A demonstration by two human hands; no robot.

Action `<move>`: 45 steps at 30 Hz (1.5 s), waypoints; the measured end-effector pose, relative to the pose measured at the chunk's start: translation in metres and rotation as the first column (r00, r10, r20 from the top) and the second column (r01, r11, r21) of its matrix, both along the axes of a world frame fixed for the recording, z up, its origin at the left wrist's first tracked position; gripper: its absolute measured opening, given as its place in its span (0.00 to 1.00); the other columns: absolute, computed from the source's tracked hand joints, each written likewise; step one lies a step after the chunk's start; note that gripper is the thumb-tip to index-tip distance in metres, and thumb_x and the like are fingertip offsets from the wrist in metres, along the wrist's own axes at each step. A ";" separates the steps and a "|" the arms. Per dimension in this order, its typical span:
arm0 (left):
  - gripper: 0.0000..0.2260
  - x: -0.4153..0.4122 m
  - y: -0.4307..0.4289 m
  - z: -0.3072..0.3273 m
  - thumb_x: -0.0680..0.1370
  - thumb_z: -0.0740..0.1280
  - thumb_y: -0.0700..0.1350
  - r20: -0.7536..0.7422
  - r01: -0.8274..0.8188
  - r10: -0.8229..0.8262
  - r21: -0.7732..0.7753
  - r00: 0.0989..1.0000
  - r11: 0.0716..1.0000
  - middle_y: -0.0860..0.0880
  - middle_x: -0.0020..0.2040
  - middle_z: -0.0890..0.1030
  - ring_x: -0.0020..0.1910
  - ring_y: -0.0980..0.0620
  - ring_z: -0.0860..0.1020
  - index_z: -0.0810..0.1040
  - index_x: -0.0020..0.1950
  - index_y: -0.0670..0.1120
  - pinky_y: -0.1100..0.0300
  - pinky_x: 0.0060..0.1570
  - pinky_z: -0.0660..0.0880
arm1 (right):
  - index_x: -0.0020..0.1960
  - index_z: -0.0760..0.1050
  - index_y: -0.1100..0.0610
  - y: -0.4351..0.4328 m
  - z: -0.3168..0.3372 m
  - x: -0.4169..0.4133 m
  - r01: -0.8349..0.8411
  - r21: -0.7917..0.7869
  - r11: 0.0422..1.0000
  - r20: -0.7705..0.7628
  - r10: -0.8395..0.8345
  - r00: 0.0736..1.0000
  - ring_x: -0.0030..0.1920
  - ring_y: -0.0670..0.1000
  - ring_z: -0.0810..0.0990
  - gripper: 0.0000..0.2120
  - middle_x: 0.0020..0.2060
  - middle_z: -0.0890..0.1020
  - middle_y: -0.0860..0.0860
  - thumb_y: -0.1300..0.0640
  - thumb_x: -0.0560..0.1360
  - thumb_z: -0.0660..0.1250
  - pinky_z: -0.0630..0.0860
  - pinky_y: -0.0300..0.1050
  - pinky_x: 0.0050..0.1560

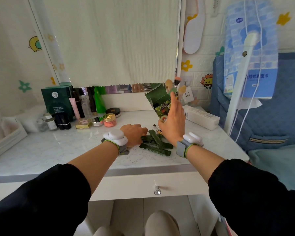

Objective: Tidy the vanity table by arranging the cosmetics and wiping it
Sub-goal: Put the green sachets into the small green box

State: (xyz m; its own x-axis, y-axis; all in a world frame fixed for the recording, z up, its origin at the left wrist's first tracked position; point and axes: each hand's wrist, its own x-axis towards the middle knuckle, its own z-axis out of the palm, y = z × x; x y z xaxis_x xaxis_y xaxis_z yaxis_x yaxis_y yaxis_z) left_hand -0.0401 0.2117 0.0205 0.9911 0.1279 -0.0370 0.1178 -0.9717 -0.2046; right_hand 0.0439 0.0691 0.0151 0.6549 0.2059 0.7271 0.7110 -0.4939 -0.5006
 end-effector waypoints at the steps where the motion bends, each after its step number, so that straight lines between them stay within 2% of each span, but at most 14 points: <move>1: 0.14 0.000 0.000 0.000 0.77 0.64 0.50 -0.004 -0.008 0.008 -0.002 1.000 1.000 0.47 0.56 0.74 0.48 0.44 0.77 0.71 0.63 0.52 0.55 0.42 0.74 | 0.77 0.49 0.51 0.000 0.000 0.000 0.001 0.000 1.000 0.002 -0.001 1.000 0.66 0.56 0.69 0.50 0.68 0.68 0.54 0.66 0.64 0.74 0.71 0.54 0.64; 8: 0.13 -0.001 0.002 -0.001 0.78 0.64 0.50 -0.015 -0.004 0.003 -0.019 1.000 1.000 0.47 0.56 0.75 0.45 0.45 0.73 0.68 0.60 0.50 0.55 0.39 0.69 | 0.77 0.49 0.52 -0.001 0.001 -0.002 -0.009 -0.002 1.000 0.003 0.009 1.000 0.67 0.57 0.69 0.51 0.68 0.67 0.54 0.66 0.63 0.75 0.71 0.56 0.65; 12: 0.16 -0.002 0.004 -0.002 0.77 0.65 0.49 -0.015 -0.014 0.014 -0.015 1.000 1.000 0.48 0.58 0.75 0.50 0.43 0.76 0.68 0.63 0.50 0.54 0.41 0.71 | 0.76 0.48 0.50 -0.001 0.000 -0.003 -0.005 -0.009 1.000 0.011 0.005 1.000 0.67 0.57 0.69 0.51 0.69 0.67 0.54 0.66 0.64 0.75 0.72 0.57 0.63; 18: 0.12 -0.006 0.010 -0.002 0.77 0.65 0.48 -0.020 -0.062 0.061 -0.074 0.998 0.995 0.46 0.57 0.73 0.52 0.43 0.74 0.70 0.59 0.49 0.54 0.43 0.71 | 0.76 0.48 0.50 0.001 -0.001 -0.003 -0.003 -0.007 1.000 0.011 0.003 1.000 0.67 0.58 0.69 0.51 0.69 0.67 0.55 0.66 0.64 0.75 0.72 0.58 0.63; 22: 0.14 -0.007 0.012 -0.004 0.77 0.65 0.46 -0.005 -0.053 0.053 -0.082 0.999 0.995 0.47 0.59 0.75 0.53 0.43 0.74 0.69 0.61 0.48 0.52 0.44 0.71 | 0.76 0.48 0.50 0.003 -0.001 -0.005 -0.014 -0.004 1.000 0.012 0.014 1.000 0.69 0.59 0.67 0.51 0.69 0.67 0.56 0.66 0.63 0.75 0.71 0.59 0.65; 26: 0.15 -0.008 0.014 -0.003 0.77 0.65 0.46 -0.015 -0.080 0.079 -0.076 0.997 0.994 0.45 0.59 0.72 0.55 0.42 0.73 0.71 0.63 0.48 0.52 0.48 0.73 | 0.75 0.47 0.49 0.004 -0.002 -0.007 -0.021 0.001 1.000 0.020 0.021 1.000 0.70 0.60 0.67 0.52 0.69 0.67 0.55 0.66 0.63 0.76 0.71 0.60 0.64; 28: 0.14 -0.009 0.017 -0.005 0.77 0.64 0.47 0.006 -0.110 0.111 -0.118 0.994 0.987 0.44 0.58 0.71 0.54 0.42 0.73 0.72 0.62 0.49 0.52 0.50 0.74 | 0.75 0.47 0.49 0.004 -0.002 -0.007 -0.019 0.005 1.000 0.027 0.019 0.999 0.69 0.60 0.67 0.52 0.69 0.67 0.55 0.66 0.63 0.76 0.71 0.60 0.64; 30: 0.12 -0.009 0.020 -0.007 0.77 0.63 0.47 0.056 -0.142 0.158 -0.226 0.986 0.964 0.44 0.57 0.71 0.52 0.43 0.74 0.73 0.61 0.49 0.51 0.52 0.75 | 0.76 0.47 0.49 0.004 -0.002 -0.007 -0.020 0.003 1.000 0.029 0.020 0.999 0.69 0.60 0.67 0.52 0.69 0.67 0.55 0.66 0.63 0.76 0.71 0.60 0.64; 34: 0.07 -0.010 0.020 -0.006 0.77 0.64 0.45 0.221 -0.167 0.329 -0.536 0.918 0.827 0.44 0.52 0.78 0.47 0.45 0.77 0.75 0.55 0.48 0.52 0.48 0.77 | 0.76 0.48 0.49 0.005 -0.001 -0.006 -0.023 0.006 1.000 0.011 0.023 1.000 0.70 0.60 0.66 0.51 0.70 0.67 0.56 0.65 0.64 0.76 0.70 0.60 0.65; 38: 0.07 -0.007 0.012 0.000 0.76 0.64 0.40 0.255 -0.065 0.539 -0.861 0.803 0.505 0.44 0.47 0.83 0.47 0.43 0.82 0.76 0.53 0.46 0.46 0.52 0.79 | 0.77 0.48 0.50 0.002 0.000 -0.004 -0.021 0.014 1.000 -0.001 0.021 1.000 0.70 0.58 0.66 0.52 0.71 0.66 0.56 0.65 0.64 0.76 0.69 0.58 0.67; 40: 0.12 -0.005 0.006 0.004 0.77 0.63 0.39 0.268 0.002 0.574 -0.907 0.774 0.421 0.44 0.49 0.83 0.51 0.45 0.81 0.75 0.60 0.44 0.49 0.56 0.77 | 0.77 0.48 0.51 0.001 0.000 -0.003 -0.014 0.018 1.000 -0.012 0.015 1.000 0.69 0.57 0.67 0.51 0.71 0.66 0.55 0.64 0.64 0.76 0.69 0.56 0.67; 41: 0.13 -0.004 0.002 0.006 0.78 0.61 0.38 0.277 0.014 0.574 -0.908 0.771 0.419 0.44 0.49 0.83 0.51 0.46 0.80 0.73 0.63 0.44 0.50 0.56 0.77 | 0.77 0.48 0.51 0.000 0.001 -0.002 -0.012 0.024 1.000 -0.018 0.012 1.000 0.70 0.57 0.67 0.51 0.71 0.66 0.55 0.64 0.64 0.76 0.69 0.56 0.67; 42: 0.14 -0.003 -0.002 0.007 0.78 0.60 0.38 0.305 0.009 0.552 -0.881 0.776 0.474 0.44 0.49 0.83 0.51 0.45 0.80 0.72 0.63 0.44 0.50 0.54 0.77 | 0.77 0.48 0.50 -0.001 0.001 -0.001 -0.009 0.030 1.000 -0.021 0.009 1.000 0.70 0.57 0.67 0.51 0.71 0.66 0.55 0.64 0.65 0.76 0.68 0.56 0.68; 45: 0.09 -0.003 -0.014 0.005 0.78 0.58 0.38 0.388 -0.025 0.317 -0.598 0.866 0.801 0.40 0.49 0.78 0.48 0.38 0.77 0.70 0.58 0.42 0.48 0.52 0.74 | 0.77 0.48 0.51 -0.003 0.001 0.001 -0.006 0.047 0.999 -0.019 0.007 1.000 0.70 0.56 0.66 0.51 0.71 0.65 0.55 0.64 0.65 0.76 0.68 0.56 0.68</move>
State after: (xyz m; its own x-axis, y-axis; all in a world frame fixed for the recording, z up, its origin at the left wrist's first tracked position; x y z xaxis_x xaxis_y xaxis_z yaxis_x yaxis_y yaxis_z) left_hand -0.0430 0.1982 0.0251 0.8732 0.3974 0.2819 0.2285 -0.8450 0.4834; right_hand 0.0447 0.0657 0.0164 0.6675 0.1762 0.7235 0.7041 -0.4654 -0.5363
